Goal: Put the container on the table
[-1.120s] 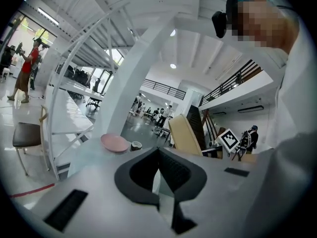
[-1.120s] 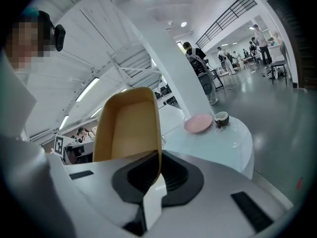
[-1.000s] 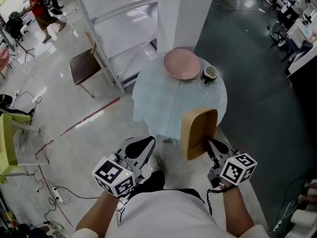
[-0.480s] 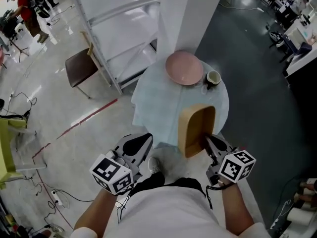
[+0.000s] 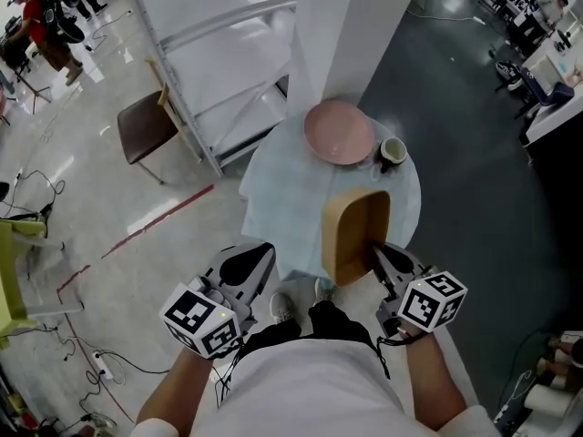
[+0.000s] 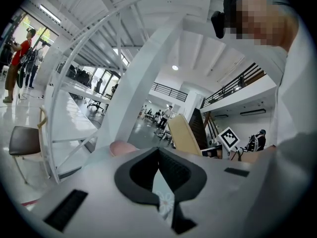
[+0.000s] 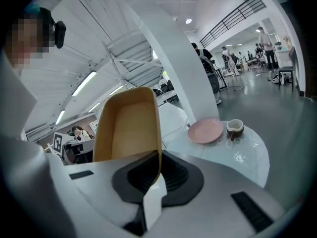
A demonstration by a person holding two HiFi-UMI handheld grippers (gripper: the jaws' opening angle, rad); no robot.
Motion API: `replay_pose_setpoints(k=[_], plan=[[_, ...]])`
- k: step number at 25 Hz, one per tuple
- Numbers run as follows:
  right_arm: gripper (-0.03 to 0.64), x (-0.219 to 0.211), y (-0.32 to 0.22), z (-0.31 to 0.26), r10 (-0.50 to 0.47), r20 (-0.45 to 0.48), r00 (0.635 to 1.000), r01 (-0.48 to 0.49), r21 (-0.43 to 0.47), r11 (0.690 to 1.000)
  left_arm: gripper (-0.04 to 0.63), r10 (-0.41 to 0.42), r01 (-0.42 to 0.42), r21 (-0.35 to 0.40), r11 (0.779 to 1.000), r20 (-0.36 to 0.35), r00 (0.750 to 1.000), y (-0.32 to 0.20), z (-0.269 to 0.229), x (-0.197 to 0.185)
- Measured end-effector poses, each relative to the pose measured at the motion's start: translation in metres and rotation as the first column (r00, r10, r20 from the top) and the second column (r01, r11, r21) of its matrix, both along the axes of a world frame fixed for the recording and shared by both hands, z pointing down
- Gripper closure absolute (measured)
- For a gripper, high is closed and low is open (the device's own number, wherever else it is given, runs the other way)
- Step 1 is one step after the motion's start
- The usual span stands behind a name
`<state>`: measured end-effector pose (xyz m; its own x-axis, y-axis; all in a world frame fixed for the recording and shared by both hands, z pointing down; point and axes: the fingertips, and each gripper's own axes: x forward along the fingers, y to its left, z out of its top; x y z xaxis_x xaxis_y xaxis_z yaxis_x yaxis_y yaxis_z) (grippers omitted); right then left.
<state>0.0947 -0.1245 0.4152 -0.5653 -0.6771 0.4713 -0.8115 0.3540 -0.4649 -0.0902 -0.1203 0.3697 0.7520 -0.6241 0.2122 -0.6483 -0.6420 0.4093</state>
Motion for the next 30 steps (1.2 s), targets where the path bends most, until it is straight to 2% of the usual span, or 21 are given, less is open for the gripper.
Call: replay_pose_setpoints(k=[10, 19, 24, 30], plan=[[0.589, -0.008, -0.063, 0.019, -0.082, -0.006, 0.997, 0.082, -0.020, 0.996, 0.575, -0.077, 0.077, -0.027, 0.997, 0.019, 0.997, -0.030, 0.007, 0.002], [0.590, -0.012, -0.135, 0.054, -0.190, -0.022, 0.982, 0.188, -0.070, 0.980, 0.575, -0.177, 0.179, -0.043, 0.983, 0.056, 0.983, -0.068, 0.008, 0.017], [0.589, -0.019, -0.166, 0.080, -0.252, -0.035, 0.967, 0.247, -0.108, 0.963, 0.575, -0.246, 0.252, -0.071, 0.965, 0.085, 0.966, -0.076, 0.017, 0.020], [0.589, -0.031, -0.198, 0.119, -0.332, -0.067, 0.941, 0.320, -0.144, 0.936, 0.575, -0.333, 0.346, -0.124, 0.930, 0.119, 0.936, -0.078, 0.041, 0.020]])
